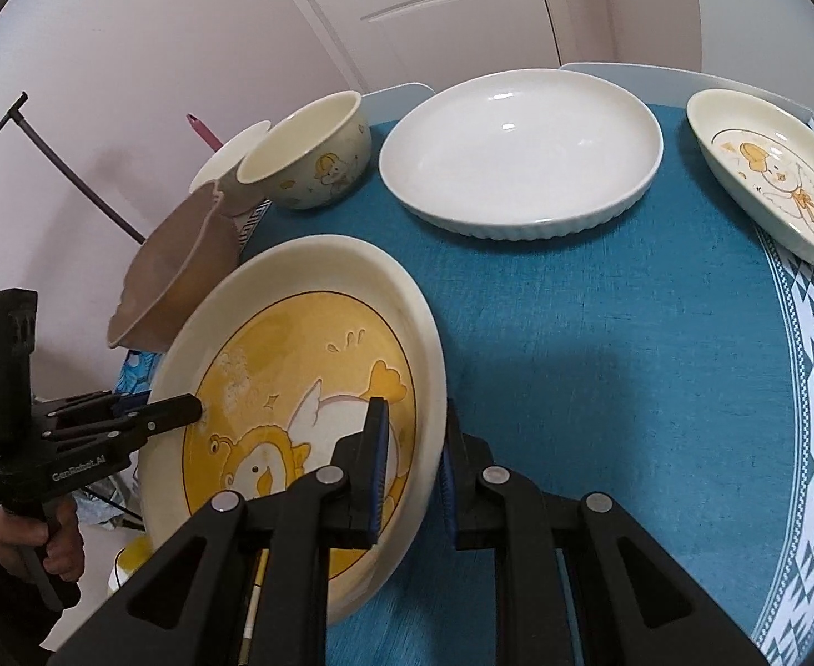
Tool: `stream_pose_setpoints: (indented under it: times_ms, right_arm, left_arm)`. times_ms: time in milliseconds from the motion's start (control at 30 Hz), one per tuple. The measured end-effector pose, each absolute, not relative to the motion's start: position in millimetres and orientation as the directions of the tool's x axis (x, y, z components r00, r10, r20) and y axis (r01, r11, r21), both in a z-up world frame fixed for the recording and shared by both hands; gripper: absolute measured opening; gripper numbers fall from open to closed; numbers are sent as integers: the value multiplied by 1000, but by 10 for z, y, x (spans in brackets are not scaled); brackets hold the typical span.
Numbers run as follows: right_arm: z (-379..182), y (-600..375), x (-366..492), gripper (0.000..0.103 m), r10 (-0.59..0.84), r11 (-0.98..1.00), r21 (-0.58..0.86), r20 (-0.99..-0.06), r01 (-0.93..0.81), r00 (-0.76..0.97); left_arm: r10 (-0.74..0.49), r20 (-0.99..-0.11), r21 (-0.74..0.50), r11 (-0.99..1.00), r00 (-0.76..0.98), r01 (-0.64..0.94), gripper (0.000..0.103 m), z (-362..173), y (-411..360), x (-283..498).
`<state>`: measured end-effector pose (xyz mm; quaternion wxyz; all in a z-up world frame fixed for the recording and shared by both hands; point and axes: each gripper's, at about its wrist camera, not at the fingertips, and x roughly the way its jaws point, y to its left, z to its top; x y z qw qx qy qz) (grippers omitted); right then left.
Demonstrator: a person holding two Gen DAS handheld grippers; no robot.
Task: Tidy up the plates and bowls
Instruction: 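Carry the yellow plate beside the brown basin, lower it, open both grippers, then move both grippers to the plain white plate and grasp its rim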
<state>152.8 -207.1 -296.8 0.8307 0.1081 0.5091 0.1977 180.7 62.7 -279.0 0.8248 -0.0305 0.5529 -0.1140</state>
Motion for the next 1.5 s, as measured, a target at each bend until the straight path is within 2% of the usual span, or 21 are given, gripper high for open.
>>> stream_pose_setpoints:
  times_ms: [367,433,500,533,567,600,633,833,1000,1033,1067,1100,1133,1267,1400,1500]
  right_arm:
    - [-3015,-2085,1441,15,401,916,353,-813,-191,422]
    - [-3010,-2064,1433,15,383,924,334,-820,-188,426]
    - [-3004,-2049,1425,16,366,931,320,-824,-178,432]
    - [-2992,-2046,1416,22,354,935,310,-825,-171,439]
    - [-2972,-2049,1403,34,343,939,301,-823,-164,452]
    - [-2950,-2061,1385,43,341,940,302,-818,-157,464]
    - [-2937,-2070,1374,51,342,939,307,-816,-152,466]
    - [-2635,-2085,1295,51,341,940,300,-826,-161,449]
    - [-2047,-2174,1268,51,324,946,266,-788,-184,523]
    - [-1911,-2208,1302,53,323,947,259,-774,-192,545]
    - [-1818,-2234,1351,65,323,947,255,-765,-198,558]
    - [-1700,-2277,1430,76,318,948,246,-756,-202,572]
    - [-1630,-2309,1493,101,318,948,244,-749,-204,581]
    - [-1364,-2445,1905,103,336,941,224,-718,-255,610]
    - [-1349,-2576,2377,103,292,942,143,-794,-303,534]
    - [-1418,-2702,2727,103,309,927,138,-806,-348,504]
  left_arm:
    - [-207,-896,-136,970,393,200,20,-2803,565,1796]
    - [-195,-898,-120,971,394,206,22,-2805,541,1801]
    - [-183,-905,-107,972,385,211,29,-2824,526,1813]
    - [-176,-907,-99,972,382,211,45,-2835,515,1822]
    - [-168,-907,-91,974,386,210,66,-2827,521,1809]
    - [-160,-902,-82,975,400,207,72,-2806,524,1791]
    - [-159,-896,-78,976,416,205,74,-2772,525,1770]
    - [-159,-888,-76,977,432,201,74,-2425,513,1625]
    - [-194,-829,-96,973,524,209,74,-1721,415,1636]
    - [-198,-813,-94,973,548,212,78,-1592,387,1659]
    - [-192,-792,-82,974,579,211,93,-1437,343,1712]
    - [-179,-775,-69,977,606,201,101,-1330,307,1768]
    - [-169,-755,-62,980,634,187,103,-1244,274,1813]
    - [-211,-739,-127,976,639,176,103,-1083,120,2090]
    - [-223,-762,-196,974,608,111,103,-1210,-18,2314]
    - [-231,-784,-255,966,577,39,103,-1374,-120,2473]
